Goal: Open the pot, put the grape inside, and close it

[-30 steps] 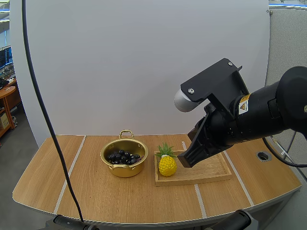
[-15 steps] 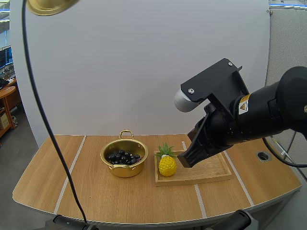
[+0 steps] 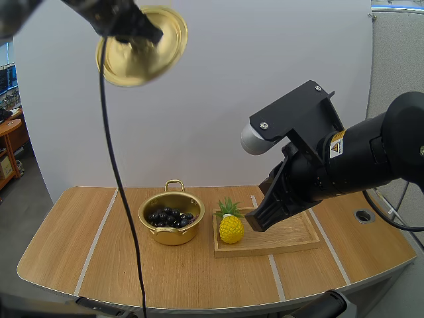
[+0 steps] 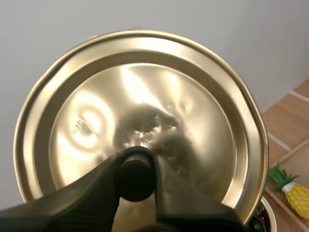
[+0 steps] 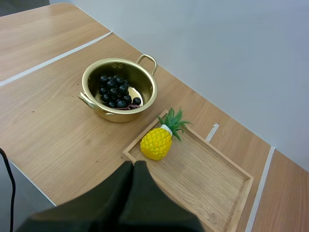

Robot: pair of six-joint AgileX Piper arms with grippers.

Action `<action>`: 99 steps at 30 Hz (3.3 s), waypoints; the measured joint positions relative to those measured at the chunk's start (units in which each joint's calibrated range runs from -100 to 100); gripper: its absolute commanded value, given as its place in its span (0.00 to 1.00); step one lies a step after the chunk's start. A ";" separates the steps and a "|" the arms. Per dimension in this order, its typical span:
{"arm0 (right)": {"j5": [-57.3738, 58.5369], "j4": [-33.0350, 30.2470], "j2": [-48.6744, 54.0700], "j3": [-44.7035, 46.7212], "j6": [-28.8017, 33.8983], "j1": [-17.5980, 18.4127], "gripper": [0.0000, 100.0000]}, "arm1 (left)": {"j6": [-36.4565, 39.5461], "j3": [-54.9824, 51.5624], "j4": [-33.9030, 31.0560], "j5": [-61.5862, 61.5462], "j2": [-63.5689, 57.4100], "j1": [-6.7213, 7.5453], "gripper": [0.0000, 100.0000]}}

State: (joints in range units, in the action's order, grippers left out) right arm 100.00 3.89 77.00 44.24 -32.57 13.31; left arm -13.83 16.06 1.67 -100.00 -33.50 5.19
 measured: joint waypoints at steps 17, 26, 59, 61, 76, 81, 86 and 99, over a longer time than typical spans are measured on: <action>0.00 -0.13 0.00 0.00 0.00 -1.02 0.00 | -14.56 -21.08 7.45 0.00 13.07 0.00 0.00; 0.00 -0.13 0.00 0.00 0.00 -1.02 0.00 | -17.69 -28.83 7.50 0.00 19.03 0.00 0.00; 0.00 -0.13 6.20 10.62 0.80 -1.02 0.00 | -21.46 -30.36 9.16 0.00 31.65 0.00 0.00; 0.00 -0.13 6.20 10.62 0.80 -1.02 0.00 | -21.46 -30.36 9.16 0.00 33.24 0.00 0.00; 0.00 -0.13 6.20 10.62 0.80 -1.02 0.00 | -21.46 -30.36 8.06 0.00 38.07 0.00 0.00; 0.00 -0.13 6.20 10.62 0.80 -1.02 0.00 | -21.46 -30.36 6.80 1.65 38.07 0.00 0.00; 0.00 -0.13 6.20 10.62 0.80 -1.02 0.00 | -21.46 -30.36 6.38 2.20 38.62 0.00 0.00; 0.00 -0.13 6.20 10.62 0.80 -1.47 0.00 | -21.46 -30.41 5.57 3.93 40.34 0.00 0.00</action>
State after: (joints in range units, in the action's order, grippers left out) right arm 100.00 3.76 83.19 54.86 -31.77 11.85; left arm -35.29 -14.35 7.23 -96.07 6.84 5.19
